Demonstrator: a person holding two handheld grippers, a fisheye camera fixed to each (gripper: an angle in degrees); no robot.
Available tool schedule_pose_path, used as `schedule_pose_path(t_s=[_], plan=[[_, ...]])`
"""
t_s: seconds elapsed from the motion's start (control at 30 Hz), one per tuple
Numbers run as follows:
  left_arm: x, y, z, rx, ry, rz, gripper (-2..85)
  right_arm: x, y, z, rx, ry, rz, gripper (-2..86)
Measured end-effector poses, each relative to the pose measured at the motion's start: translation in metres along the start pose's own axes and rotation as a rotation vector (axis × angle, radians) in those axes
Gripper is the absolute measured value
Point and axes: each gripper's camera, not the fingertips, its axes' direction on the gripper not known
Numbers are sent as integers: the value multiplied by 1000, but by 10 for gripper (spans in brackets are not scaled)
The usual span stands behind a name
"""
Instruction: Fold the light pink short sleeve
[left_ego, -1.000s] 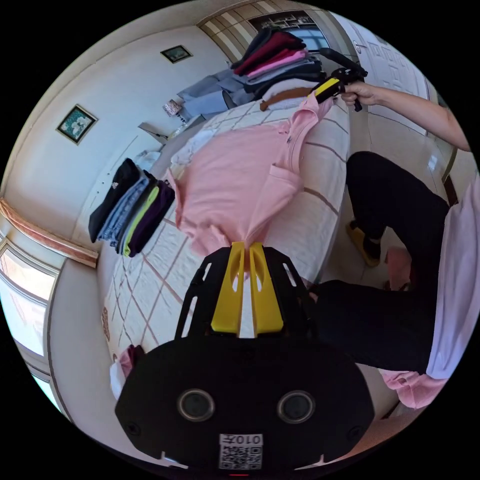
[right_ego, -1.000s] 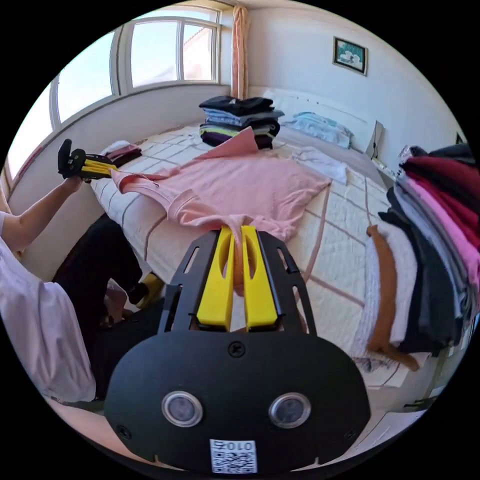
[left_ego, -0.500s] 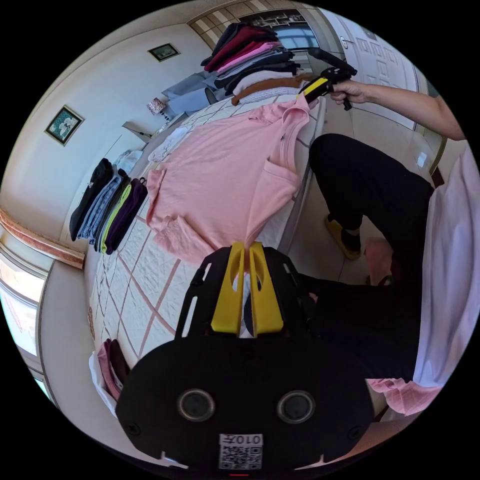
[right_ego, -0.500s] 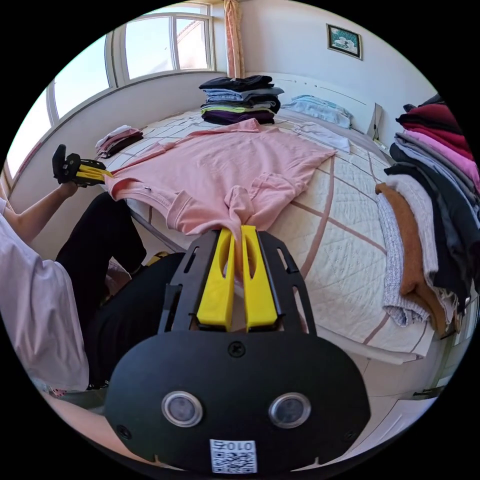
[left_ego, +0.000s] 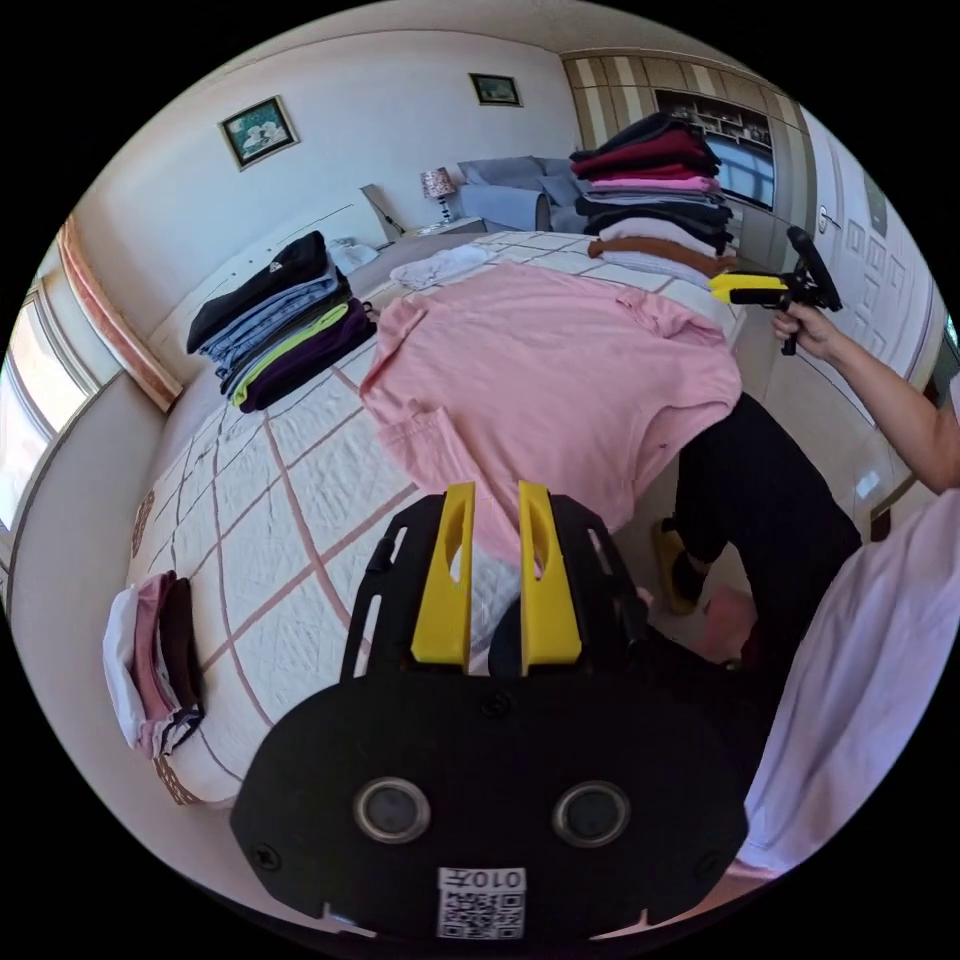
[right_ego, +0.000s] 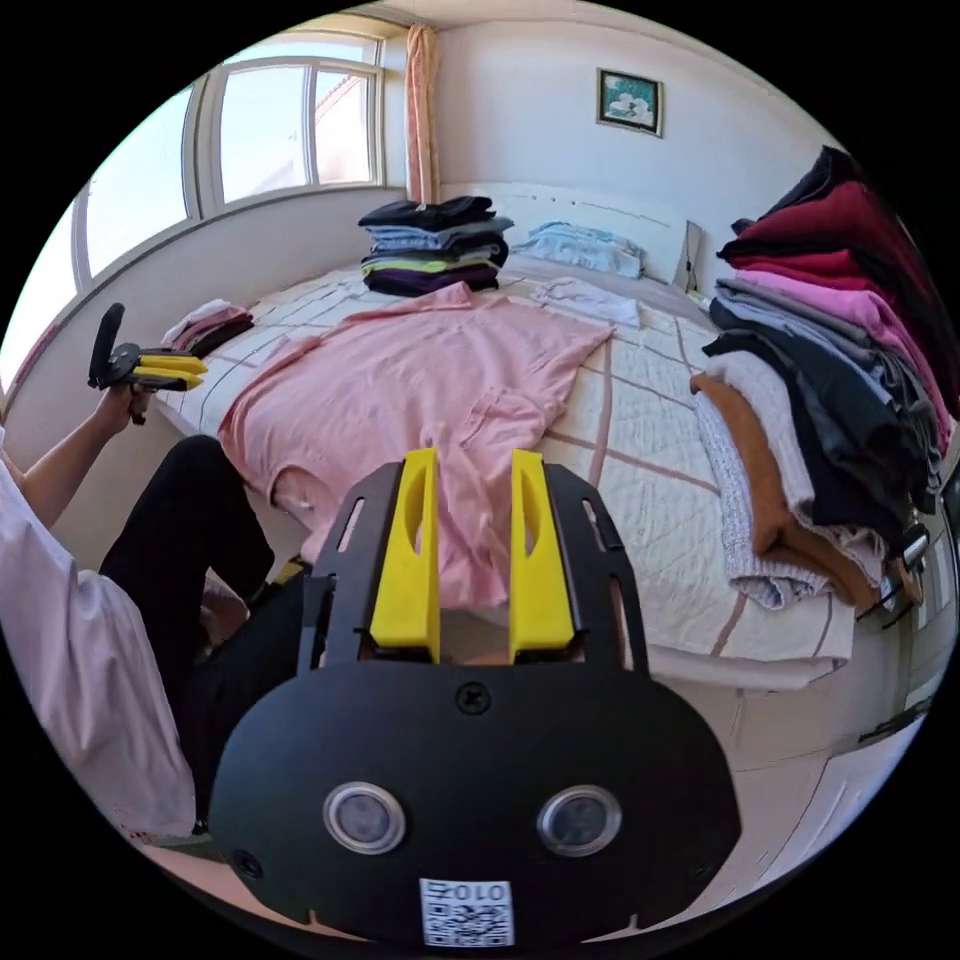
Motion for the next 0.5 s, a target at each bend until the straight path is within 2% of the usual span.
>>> schedule_pose_path(t_s=[0.1, 0.27, 0.33, 0.4, 0.5], plan=[[-23, -21, 10, -35, -86, -46, 53, -4, -19, -10, 45, 13, 11, 112], [-64, -32, 39, -130, -92, -145, 41, -33, -29, 17, -186, 26, -146, 111], [-81, -30, 36, -148, -107, -190, 29, -34, -28, 12, -212, 61, -155, 95], [-99, -24, 24, -126, -98, -223, 15, -30, -31, -5, -235, 101, -159, 54], [-137, -4, -12, -24, 30, -275, 2, -14, -36, -53, -206, 82, -122, 30]])
